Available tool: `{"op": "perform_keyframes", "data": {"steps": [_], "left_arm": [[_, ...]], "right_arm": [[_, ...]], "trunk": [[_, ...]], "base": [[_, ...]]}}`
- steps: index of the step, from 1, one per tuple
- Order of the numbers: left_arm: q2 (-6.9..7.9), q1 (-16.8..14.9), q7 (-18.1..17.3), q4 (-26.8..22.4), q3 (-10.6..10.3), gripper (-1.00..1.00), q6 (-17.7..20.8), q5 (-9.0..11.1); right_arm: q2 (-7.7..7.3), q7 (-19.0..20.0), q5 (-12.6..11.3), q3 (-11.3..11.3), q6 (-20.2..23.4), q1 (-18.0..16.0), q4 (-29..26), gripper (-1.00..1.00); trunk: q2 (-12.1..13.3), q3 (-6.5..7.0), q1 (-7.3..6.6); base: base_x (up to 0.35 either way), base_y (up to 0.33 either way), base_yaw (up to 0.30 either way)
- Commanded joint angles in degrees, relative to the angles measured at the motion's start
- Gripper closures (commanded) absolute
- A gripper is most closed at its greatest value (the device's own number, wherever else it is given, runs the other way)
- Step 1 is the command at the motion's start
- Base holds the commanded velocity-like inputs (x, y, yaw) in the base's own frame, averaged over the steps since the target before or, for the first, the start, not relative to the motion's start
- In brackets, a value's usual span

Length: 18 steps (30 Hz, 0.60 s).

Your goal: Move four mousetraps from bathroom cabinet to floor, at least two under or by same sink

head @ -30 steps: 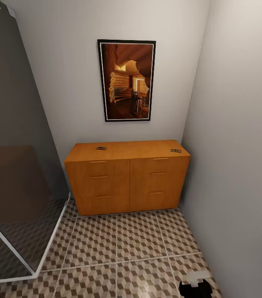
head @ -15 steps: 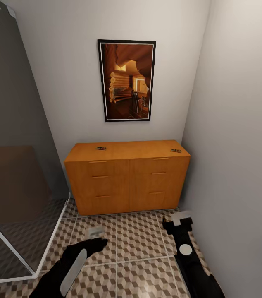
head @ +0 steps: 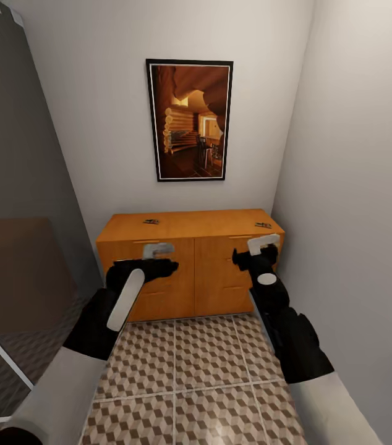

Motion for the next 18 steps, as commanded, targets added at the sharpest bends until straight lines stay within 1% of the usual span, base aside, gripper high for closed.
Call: {"op": "perform_keyframes", "data": {"steps": [1,2,3,7,8,12,13,16,17,18], "left_arm": [[-0.30,-1.4,0.6,-0.1,0.0,-1.00,1.1,0.6],[-0.56,-2.5,0.6,-0.1,0.0,-1.00,2.0,0.6],[-0.98,-4.8,0.7,0.0,0.0,-1.00,3.4,0.6],[-1.42,-9.4,0.8,-0.1,-0.1,-1.00,4.9,0.6],[-1.56,-11.5,0.8,-0.1,-0.1,-1.00,5.4,0.6],[-1.70,-15.6,0.9,0.1,0.0,-1.00,5.8,0.6],[-1.76,-17.5,0.9,0.4,0.0,-1.00,5.9,0.6],[-1.84,-20.2,0.9,1.2,0.1,-1.00,6.0,0.7],[-1.92,-22.0,0.9,2.0,0.1,-1.00,6.1,0.7],[-1.95,-23.0,0.9,2.6,0.1,-1.00,6.1,0.8]], "right_arm": [[-0.01,-0.1,-0.4,0.1,1.4,-1.3,0.0,-1.00],[-0.01,0.0,-0.9,0.2,2.2,-2.5,0.0,-1.00],[-0.01,0.2,-1.6,0.2,3.5,-4.7,0.0,-1.00],[-0.03,0.7,-2.5,0.3,5.1,-8.8,0.1,-1.00],[-0.03,1.0,-2.7,0.3,5.6,-10.7,0.2,-1.00],[-0.03,1.7,-2.9,0.3,6.4,-14.0,0.3,-1.00],[-0.02,2.0,-3.0,0.3,6.8,-15.5,0.2,-1.00],[0.03,2.3,-3.0,0.3,7.4,-17.2,0.2,-1.00],[0.16,2.4,-3.1,0.4,7.6,-17.9,0.2,-1.00],[0.25,2.4,-3.1,0.4,7.7,-18.2,0.2,-1.00]], "trunk": [[-0.1,-0.11,0.01],[-0.1,-0.11,0.01],[-0.1,-0.11,0.01],[-0.1,-0.11,0.01],[-0.1,-0.11,0.01],[-0.1,-0.11,0.01],[-0.1,-0.11,0.01],[-0.1,-0.11,0.01],[-0.1,-0.11,0.01],[-0.1,-0.11,0.01]], "base": [[0.000,0.000,0.000],[0.000,0.000,0.000],[0.000,0.000,0.000],[0.000,0.000,0.000],[0.000,0.000,0.000],[0.000,0.000,0.000],[0.000,0.000,0.000],[0.000,0.000,0.000],[0.000,0.000,0.000],[0.000,0.000,0.000]]}}
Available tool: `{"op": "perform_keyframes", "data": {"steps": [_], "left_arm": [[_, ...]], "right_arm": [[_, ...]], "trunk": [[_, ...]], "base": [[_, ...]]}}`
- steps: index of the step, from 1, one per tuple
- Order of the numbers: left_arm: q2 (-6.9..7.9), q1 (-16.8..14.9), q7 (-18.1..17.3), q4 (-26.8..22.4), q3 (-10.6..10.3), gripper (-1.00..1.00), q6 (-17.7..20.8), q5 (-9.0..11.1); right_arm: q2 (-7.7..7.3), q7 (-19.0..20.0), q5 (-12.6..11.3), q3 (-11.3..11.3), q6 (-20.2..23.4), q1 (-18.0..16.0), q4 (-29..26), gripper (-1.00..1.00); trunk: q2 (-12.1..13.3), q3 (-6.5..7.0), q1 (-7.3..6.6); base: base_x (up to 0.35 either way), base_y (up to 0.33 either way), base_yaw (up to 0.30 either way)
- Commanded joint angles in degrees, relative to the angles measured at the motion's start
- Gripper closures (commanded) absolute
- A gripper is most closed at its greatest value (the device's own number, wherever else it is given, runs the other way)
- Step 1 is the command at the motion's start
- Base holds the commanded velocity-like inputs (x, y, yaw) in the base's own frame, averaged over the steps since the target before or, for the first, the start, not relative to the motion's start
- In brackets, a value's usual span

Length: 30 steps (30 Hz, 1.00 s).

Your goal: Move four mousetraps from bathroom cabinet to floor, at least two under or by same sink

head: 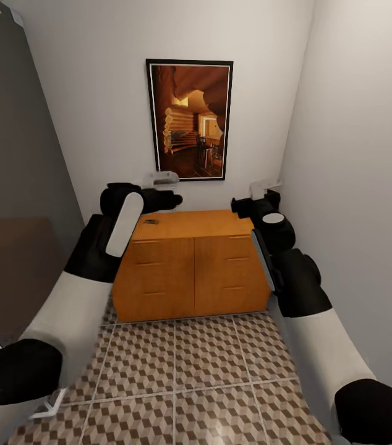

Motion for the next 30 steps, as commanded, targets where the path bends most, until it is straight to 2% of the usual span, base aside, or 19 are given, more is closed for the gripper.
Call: {"op": "perform_keyframes", "data": {"steps": [1,6,7,13,14,20,24,30], "left_arm": [[-0.02,-1.1,0.6,0.7,0.0,-1.00,0.1,0.7],[-0.01,-6.3,0.6,6.4,0.2,-1.00,0.0,1.8],[0.02,-8.3,0.6,9.7,0.5,-1.00,-0.1,2.2],[0.23,-14.0,0.6,21.4,2.3,-1.00,-0.8,2.7],[0.26,-15.6,0.6,25.2,3.0,-1.00,-1.5,2.7],[0.46,-19.5,0.7,35.4,3.8,-1.00,-5.7,2.7],[0.60,-20.4,0.7,38.1,4.0,-1.00,-7.5,2.5],[0.76,-20.6,0.7,39.2,3.9,-1.00,-8.7,2.5]], "right_arm": [[0.10,-0.2,0.0,0.1,0.4,-0.3,0.0,-1.00],[0.76,-0.1,-0.4,0.2,0.5,-0.9,-0.3,-1.00],[1.08,-0.2,-0.6,0.5,0.5,-1.0,-0.5,-1.00],[1.45,-0.4,-0.7,2.0,0.3,-1.1,-0.4,-1.00],[1.50,-0.5,-0.7,2.4,0.2,-1.1,-0.3,-1.00],[1.62,-0.7,-0.7,3.0,0.0,-1.1,-0.3,-1.00],[1.65,-0.8,-0.8,3.1,-0.1,-1.0,-0.2,-1.00],[1.62,-0.8,-1.0,3.1,-0.5,-0.8,0.4,-1.00]], "trunk": [[-0.1,-0.09,0.01],[-0.1,-0.09,0.01],[-0.1,-0.09,0.01],[-0.1,-0.09,0.01],[-0.1,-0.09,0.01],[-0.1,-0.09,0.01],[-0.1,-0.09,0.01],[-0.1,-0.09,0.01]], "base": [[0.000,0.000,0.000],[0.000,0.000,0.000],[0.000,0.000,0.000],[0.000,0.000,0.000],[0.000,0.000,0.000],[0.000,0.000,0.000],[0.000,0.000,0.000],[0.000,0.000,0.000]]}}
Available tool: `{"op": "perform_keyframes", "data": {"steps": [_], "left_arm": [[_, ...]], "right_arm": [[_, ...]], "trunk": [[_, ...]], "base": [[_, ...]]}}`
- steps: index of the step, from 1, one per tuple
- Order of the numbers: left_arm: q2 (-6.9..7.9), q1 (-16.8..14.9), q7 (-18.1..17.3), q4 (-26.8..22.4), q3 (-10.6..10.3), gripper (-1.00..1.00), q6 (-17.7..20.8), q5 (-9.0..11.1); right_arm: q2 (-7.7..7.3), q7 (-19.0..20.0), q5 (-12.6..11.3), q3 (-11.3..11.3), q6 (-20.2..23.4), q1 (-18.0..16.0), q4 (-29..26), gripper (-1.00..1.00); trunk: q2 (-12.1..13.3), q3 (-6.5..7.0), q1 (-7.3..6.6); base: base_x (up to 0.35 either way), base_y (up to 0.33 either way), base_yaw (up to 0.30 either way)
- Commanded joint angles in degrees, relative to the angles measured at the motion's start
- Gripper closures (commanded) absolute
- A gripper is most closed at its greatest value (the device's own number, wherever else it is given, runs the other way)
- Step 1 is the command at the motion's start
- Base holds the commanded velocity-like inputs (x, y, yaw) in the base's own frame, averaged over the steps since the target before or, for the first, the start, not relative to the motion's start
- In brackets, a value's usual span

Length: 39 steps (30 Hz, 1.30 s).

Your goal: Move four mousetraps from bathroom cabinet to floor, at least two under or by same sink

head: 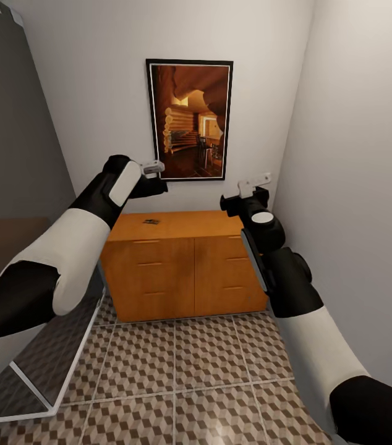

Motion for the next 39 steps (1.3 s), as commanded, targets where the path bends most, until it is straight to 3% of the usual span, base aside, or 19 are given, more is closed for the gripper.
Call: {"op": "perform_keyframes", "data": {"steps": [1,16,39], "left_arm": [[0.05,0.0,0.5,0.0,-0.2,-1.00,0.0,0.6],[0.04,1.0,0.2,-4.3,-0.3,-1.00,-0.1,1.0],[-0.08,2.8,0.1,-4.1,-0.4,-1.00,0.0,1.1]], "right_arm": [[-0.01,-0.2,0.1,0.1,0.2,0.0,0.1,-1.00],[-0.31,-0.2,-0.4,-0.1,-0.7,0.1,1.1,-1.00],[-0.40,0.0,-0.5,-0.3,-0.8,0.4,1.8,-1.00]], "trunk": [[-0.1,-0.08,0.01],[-0.1,-0.08,0.01],[-0.1,-0.08,0.01]], "base": [[0.000,0.000,0.000],[0.000,0.000,0.000],[0.004,0.000,0.000]]}}
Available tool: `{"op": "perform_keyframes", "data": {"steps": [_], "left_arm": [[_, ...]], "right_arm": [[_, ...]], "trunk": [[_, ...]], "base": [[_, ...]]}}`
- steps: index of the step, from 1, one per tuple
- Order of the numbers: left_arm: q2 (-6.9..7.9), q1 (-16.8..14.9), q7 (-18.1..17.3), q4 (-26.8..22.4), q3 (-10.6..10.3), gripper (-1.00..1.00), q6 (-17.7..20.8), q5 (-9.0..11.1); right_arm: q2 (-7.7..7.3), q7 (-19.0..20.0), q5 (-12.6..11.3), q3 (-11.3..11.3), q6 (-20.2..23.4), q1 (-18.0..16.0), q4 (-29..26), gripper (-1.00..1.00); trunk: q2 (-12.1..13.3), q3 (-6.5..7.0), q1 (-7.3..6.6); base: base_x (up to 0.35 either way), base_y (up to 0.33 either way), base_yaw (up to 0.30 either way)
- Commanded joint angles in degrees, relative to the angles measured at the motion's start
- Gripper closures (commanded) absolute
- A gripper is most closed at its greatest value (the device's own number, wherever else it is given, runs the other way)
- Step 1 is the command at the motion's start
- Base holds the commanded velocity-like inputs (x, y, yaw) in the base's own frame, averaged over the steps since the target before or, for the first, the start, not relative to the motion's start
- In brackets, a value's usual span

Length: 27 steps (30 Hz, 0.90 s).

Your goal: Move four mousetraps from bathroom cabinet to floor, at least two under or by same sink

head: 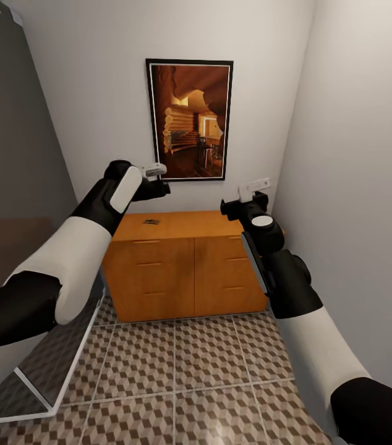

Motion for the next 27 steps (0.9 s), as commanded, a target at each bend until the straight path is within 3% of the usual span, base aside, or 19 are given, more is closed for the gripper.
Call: {"op": "perform_keyframes", "data": {"steps": [1,5,12,27], "left_arm": [[0.00,0.0,0.5,0.1,-0.2,-1.00,0.1,0.6],[-0.10,0.7,0.4,0.9,-0.3,-1.00,0.0,0.5],[0.01,3.2,0.4,1.6,-0.3,-1.00,-0.1,0.5],[0.04,5.3,0.4,1.6,-0.3,-1.00,-0.2,0.3]], "right_arm": [[0.00,-0.2,0.2,0.1,0.4,-0.1,0.3,-1.00],[0.14,-0.4,0.2,-0.7,0.4,-0.1,3.7,-1.00],[0.39,-1.2,0.2,-4.5,0.2,-0.6,13.2,-1.00],[0.49,-9.6,0.2,-5.0,0.4,-1.1,16.0,-1.00]], "trunk": [[-0.1,-0.08,0.02],[-0.1,-0.08,0.02],[-0.1,-0.08,0.02],[-0.1,-0.08,0.02]], "base": [[0.114,0.000,0.000],[0.219,0.000,0.000],[0.311,0.000,0.000],[0.223,0.000,0.000]]}}
